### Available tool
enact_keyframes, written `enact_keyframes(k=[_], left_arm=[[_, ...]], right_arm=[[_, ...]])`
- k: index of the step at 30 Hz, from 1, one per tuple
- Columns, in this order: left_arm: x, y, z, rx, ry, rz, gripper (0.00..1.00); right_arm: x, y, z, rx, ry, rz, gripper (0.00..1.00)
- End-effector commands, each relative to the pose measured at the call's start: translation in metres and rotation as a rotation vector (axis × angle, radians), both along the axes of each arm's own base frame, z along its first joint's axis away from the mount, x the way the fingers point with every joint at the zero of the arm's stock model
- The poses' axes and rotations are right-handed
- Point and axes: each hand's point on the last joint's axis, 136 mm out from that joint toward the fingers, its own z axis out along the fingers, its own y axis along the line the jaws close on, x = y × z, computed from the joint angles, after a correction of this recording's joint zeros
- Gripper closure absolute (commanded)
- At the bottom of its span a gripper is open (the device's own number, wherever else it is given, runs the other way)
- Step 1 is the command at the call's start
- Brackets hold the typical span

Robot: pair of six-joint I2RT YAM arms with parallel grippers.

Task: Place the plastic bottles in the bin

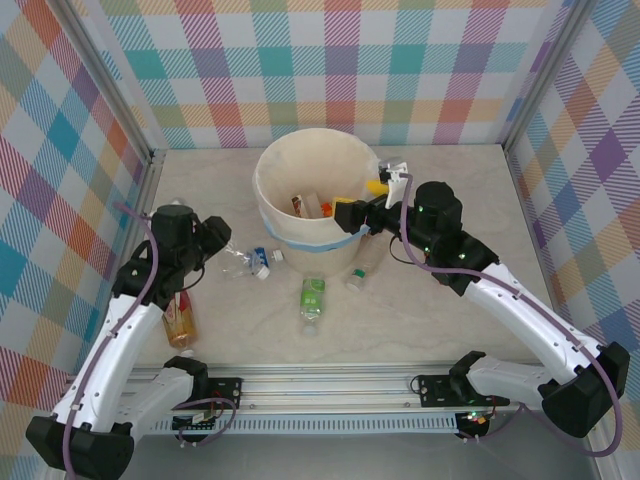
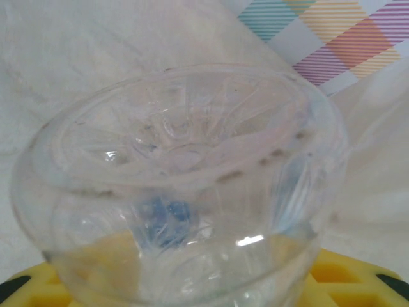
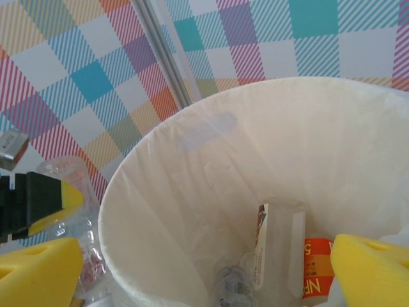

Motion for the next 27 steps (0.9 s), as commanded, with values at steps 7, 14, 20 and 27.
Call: enact_keyframes(k=[7, 14, 20, 27], left_arm=[[0.037, 0.008, 0.123, 0.108, -0.325, 0.001, 0.51], [0.057, -0.026, 0.196, 0.037, -0.504, -0.154, 0.51], [0.073, -0.056, 0.232, -0.011, -0.583, -0.274, 0.51], [0.100, -0.104, 0.222, 0.004, -0.538, -0.407, 0.51]], right_arm=[[0.004, -0.011, 0.008, 0.020, 0.021, -0.070, 0.00], [0.006, -0.015, 0.004, 0.021, 0.041, -0.103, 0.00], [0.005, -0.018, 0.004, 0.029, 0.053, -0.113, 0.00], [0.006, -0.029, -0.003, 0.018, 0.096, -0.174, 0.00]])
